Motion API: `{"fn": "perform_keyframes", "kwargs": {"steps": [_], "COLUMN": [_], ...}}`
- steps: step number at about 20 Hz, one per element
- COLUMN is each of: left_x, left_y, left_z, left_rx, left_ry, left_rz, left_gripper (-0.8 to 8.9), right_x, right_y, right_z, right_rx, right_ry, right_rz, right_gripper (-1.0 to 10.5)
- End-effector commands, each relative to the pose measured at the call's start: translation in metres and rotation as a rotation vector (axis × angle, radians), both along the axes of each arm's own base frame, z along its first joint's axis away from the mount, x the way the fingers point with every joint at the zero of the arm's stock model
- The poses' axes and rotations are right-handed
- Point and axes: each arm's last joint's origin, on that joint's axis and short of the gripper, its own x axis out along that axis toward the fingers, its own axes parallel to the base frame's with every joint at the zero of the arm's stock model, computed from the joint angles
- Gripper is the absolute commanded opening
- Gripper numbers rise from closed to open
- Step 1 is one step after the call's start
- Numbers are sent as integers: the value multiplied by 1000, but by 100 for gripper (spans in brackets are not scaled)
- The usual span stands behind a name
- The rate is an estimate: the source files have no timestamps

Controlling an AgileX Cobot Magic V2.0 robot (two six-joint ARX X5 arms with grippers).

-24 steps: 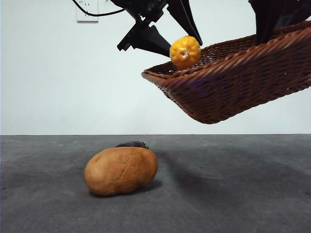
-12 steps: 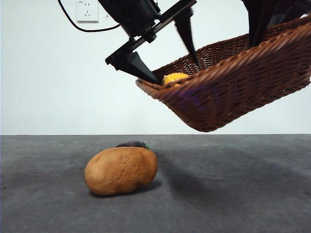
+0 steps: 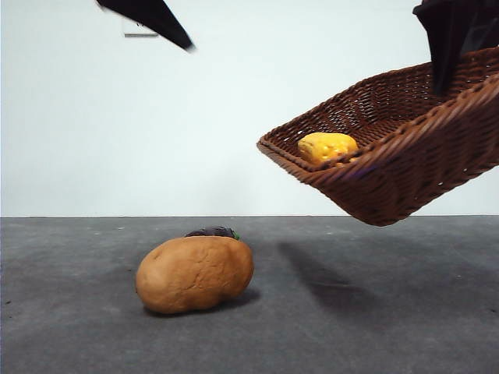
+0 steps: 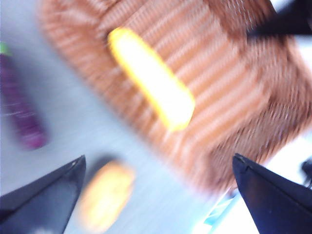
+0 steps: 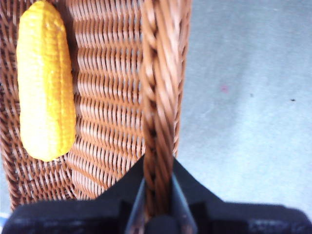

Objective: Help me put the vegetables on the table into the basket

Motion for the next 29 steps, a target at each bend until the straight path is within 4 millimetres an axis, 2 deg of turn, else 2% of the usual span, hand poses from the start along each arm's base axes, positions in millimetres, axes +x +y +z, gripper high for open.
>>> {"fn": "perform_keyframes", "kwargs": {"steps": [1, 4, 8, 11, 16, 22, 26, 29], "left_x": [-20, -31, -31, -21, 12, 45, 57, 61], "left_y": [18, 30, 29, 18, -8, -37, -48, -51], "left_z": [8, 9, -4, -27, -80, -140, -165, -175], "left_rx": [117, 209, 281, 307, 403, 479, 487, 488], "left_ry": [-58, -41, -1, 62, 196, 230, 244, 249], "left_rz": [-54, -61, -144, -261, -299, -430, -432, -430], "left_gripper": [502, 501, 500, 500, 500, 505, 508, 502], "right_x": [4, 7, 9, 10, 10, 8, 9, 9], "right_y": [-6, -17, -29, -36, -43, -46, -46, -46], "right_z": [-1, -1, 0, -1, -1, -2, -2, -2], "right_rx": [1, 3, 94, 87, 79, 58, 61, 61], "right_ry": [-6, -9, 6, 10, 12, 31, 25, 26], "right_rz": [-11, -26, -14, -20, -29, -11, -11, -10], "right_gripper": [-17, -17, -17, -17, -17, -17, -17, -17]}}
